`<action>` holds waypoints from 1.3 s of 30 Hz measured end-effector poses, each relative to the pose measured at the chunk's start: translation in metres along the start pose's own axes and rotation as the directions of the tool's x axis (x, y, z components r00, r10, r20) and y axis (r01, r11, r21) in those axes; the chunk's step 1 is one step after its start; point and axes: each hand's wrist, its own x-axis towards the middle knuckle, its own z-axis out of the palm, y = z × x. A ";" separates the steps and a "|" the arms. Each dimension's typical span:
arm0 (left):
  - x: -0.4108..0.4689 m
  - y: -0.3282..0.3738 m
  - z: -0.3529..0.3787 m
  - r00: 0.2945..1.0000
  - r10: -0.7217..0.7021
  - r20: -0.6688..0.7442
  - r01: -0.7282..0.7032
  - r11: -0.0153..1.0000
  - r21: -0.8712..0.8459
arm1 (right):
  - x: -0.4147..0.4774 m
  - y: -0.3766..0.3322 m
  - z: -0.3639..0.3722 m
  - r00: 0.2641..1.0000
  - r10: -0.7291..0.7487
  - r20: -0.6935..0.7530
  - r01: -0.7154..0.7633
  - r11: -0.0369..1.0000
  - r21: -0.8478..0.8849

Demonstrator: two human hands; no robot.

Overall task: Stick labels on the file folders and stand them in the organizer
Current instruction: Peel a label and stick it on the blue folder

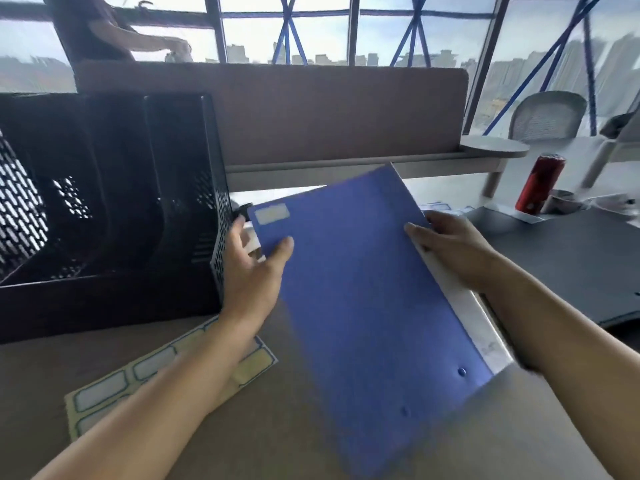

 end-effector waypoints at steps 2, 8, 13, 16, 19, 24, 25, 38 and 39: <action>-0.003 0.012 0.001 0.993 -0.100 0.068 0.106 0.991 -0.082 | 0.004 -0.010 0.005 0.997 -0.058 -0.041 0.061 0.996 0.064; -0.012 0.051 -0.009 0.933 -0.229 0.277 0.287 0.939 -0.190 | 0.027 -0.043 0.031 0.951 -0.252 -0.179 0.254 0.967 -0.016; 0.000 0.094 -0.040 0.994 0.062 0.090 -0.049 0.990 -0.132 | 0.056 -0.092 0.076 0.936 -0.336 -0.106 0.303 0.922 -0.241; 0.013 0.120 -0.065 0.971 0.236 -0.035 -0.239 0.968 -0.077 | 0.052 -0.138 0.118 0.876 -0.481 -0.037 0.446 0.836 -0.319; 0.023 0.145 -0.094 0.907 0.395 -0.147 -0.397 0.918 0.016 | 0.034 -0.191 0.164 0.827 -0.560 0.044 0.554 0.801 -0.227; 0.028 0.176 -0.146 0.780 0.566 -0.266 -0.516 0.823 0.239 | 0.022 -0.259 0.227 0.819 -0.492 0.296 0.507 0.861 0.029; 0.029 0.179 -0.157 0.756 0.584 -0.296 -0.521 0.810 0.268 | 0.020 -0.272 0.237 0.807 -0.496 0.320 0.491 0.865 0.104; 0.021 0.189 -0.279 0.543 0.723 -0.427 -0.486 0.685 0.543 | -0.005 -0.334 0.369 0.697 -0.454 0.555 0.198 0.866 0.459; 0.026 0.186 -0.284 0.549 0.720 -0.424 -0.474 0.687 0.551 | -0.004 -0.332 0.377 0.702 -0.445 0.557 0.180 0.866 0.466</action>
